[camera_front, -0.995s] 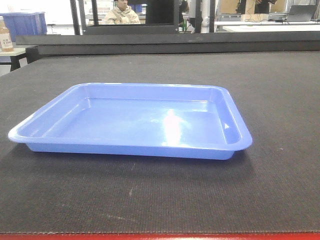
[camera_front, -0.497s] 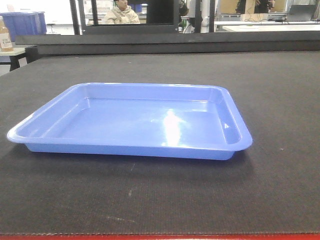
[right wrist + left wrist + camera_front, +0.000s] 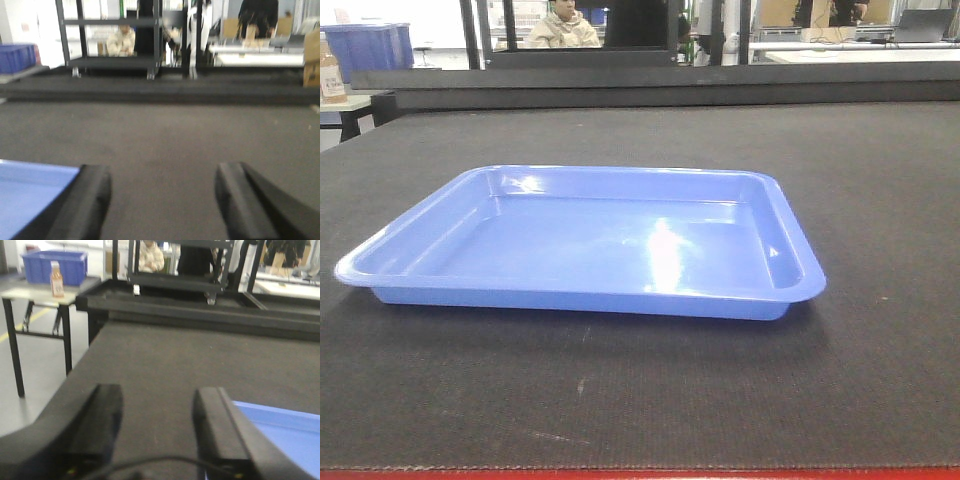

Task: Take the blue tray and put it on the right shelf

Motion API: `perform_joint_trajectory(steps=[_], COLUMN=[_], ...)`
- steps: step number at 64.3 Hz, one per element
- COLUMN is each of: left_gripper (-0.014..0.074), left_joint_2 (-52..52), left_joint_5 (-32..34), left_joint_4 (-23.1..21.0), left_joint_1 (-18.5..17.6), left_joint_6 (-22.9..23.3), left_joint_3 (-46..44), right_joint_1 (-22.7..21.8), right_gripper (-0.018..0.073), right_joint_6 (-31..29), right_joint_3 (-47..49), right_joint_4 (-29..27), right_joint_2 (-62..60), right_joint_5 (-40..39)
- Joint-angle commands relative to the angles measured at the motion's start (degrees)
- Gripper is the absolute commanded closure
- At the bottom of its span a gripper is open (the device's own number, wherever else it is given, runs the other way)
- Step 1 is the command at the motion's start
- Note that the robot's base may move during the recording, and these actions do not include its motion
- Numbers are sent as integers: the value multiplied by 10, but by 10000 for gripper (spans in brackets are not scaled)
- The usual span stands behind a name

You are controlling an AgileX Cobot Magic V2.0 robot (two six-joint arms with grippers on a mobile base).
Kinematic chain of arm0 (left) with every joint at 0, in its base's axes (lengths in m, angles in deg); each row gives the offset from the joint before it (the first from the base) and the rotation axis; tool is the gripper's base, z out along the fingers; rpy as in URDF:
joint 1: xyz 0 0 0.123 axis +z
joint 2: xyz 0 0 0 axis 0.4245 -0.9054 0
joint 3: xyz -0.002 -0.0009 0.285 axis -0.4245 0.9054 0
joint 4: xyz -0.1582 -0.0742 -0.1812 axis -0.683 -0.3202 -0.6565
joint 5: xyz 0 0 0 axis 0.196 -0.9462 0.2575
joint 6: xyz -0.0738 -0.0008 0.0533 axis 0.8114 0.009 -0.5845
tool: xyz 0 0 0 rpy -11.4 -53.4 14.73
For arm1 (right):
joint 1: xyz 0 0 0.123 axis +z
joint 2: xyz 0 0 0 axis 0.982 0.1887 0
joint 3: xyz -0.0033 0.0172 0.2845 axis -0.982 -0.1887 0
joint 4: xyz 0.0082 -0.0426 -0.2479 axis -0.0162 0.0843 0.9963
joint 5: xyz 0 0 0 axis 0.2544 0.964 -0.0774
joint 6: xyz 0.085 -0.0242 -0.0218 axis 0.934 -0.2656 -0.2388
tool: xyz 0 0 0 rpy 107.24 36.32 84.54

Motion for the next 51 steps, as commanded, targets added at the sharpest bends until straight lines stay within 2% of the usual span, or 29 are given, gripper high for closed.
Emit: perform_joint_trajectory(steps=[1,3,7,11,25,29,36,39,46,51], left_gripper=[213,215,215,215,215,215,215,215,215,215], left_joint_2=[-51,-66,-114,-158,-334,-393,-502,-540,-622,-675], left_joint_5=[29,25,2,-27,-137,-176,-213,-223,-252,-273], left_joint_4=[-41,-61,-104,-121,-120,-119,-94,-77,-8,35], left_joint_1=[-2,-2,-16,-40,-109,-121,-140,-145,-156,-162], left_joint_6=[-7,-29,-106,-144,-145,-145,-145,-137,-56,0], left_joint_3=[-44,-52,-83,-110,-211,-249,-312,-339,-392,-427], right_joint_1=[8,14,35,65,183,200,198,198,199,200], right_gripper=[-64,-57,-46,-41,-41,-41,-30,-20,-8,-8], right_joint_6=[-6,-6,-6,-6,-6,-1,32,60,130,156], right_joint_3=[30,40,73,116,295,350,449,483,555,597], right_joint_4=[-3,-4,-10,-19,-31,-31,-30,-20,14,24], right_joint_2=[52,69,110,156,370,439,567,611,706,763], right_joint_5=[-47,-48,-41,-16,157,215,301,327,374,394])
